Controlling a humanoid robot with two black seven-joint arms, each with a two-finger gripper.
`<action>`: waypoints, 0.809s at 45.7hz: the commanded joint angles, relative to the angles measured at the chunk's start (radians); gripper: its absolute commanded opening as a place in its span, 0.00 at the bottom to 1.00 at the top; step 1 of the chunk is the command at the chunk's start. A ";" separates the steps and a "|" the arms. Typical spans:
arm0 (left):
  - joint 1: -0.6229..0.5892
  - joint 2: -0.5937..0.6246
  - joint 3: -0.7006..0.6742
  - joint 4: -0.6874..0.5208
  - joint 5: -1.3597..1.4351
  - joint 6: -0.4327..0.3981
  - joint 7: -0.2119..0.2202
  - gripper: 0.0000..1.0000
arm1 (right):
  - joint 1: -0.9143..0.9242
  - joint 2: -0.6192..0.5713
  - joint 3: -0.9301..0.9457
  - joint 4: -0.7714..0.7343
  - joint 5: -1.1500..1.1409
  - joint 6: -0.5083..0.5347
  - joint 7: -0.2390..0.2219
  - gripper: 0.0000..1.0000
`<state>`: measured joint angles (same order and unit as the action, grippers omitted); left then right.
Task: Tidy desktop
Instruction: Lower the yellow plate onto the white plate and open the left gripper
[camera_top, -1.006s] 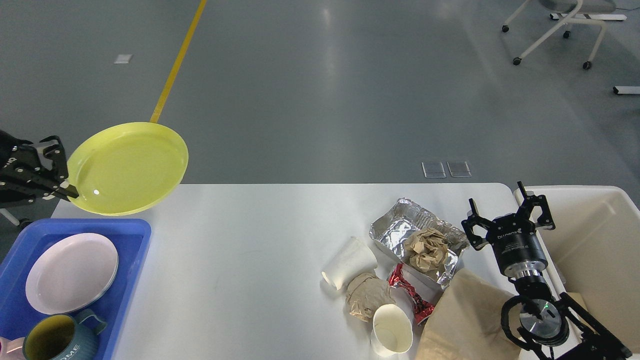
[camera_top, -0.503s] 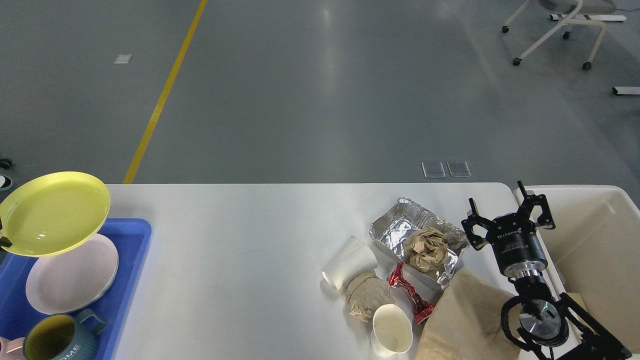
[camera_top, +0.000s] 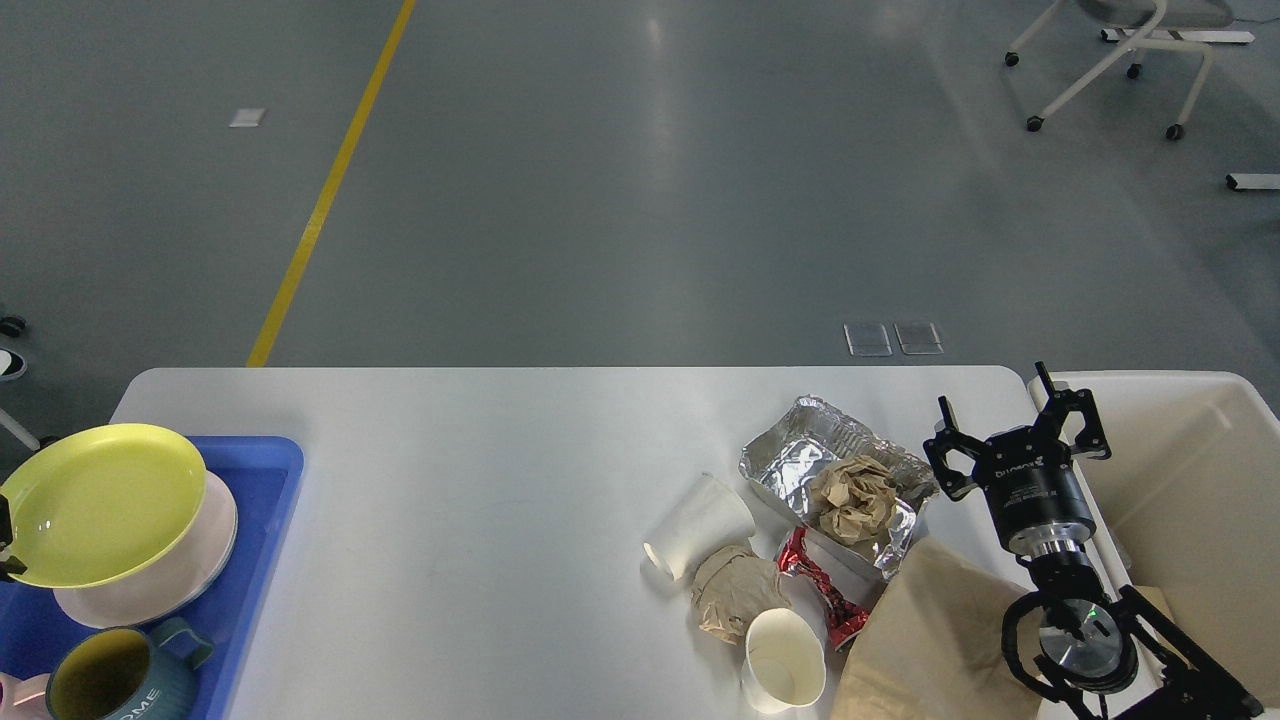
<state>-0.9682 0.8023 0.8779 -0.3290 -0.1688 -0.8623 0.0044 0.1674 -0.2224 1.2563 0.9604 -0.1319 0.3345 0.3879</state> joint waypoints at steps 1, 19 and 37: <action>0.029 -0.029 -0.014 0.010 0.000 0.035 -0.001 0.00 | 0.001 0.000 0.000 0.000 0.000 0.000 0.000 1.00; 0.068 -0.067 -0.017 0.010 0.000 0.108 -0.008 0.00 | 0.000 0.000 0.000 0.000 0.000 0.000 0.000 1.00; 0.075 -0.067 -0.019 0.010 0.000 0.138 -0.004 0.09 | 0.000 0.000 0.000 0.000 0.000 0.000 0.000 1.00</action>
<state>-0.8931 0.7348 0.8605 -0.3190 -0.1687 -0.7300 -0.0035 0.1676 -0.2224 1.2563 0.9602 -0.1324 0.3344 0.3882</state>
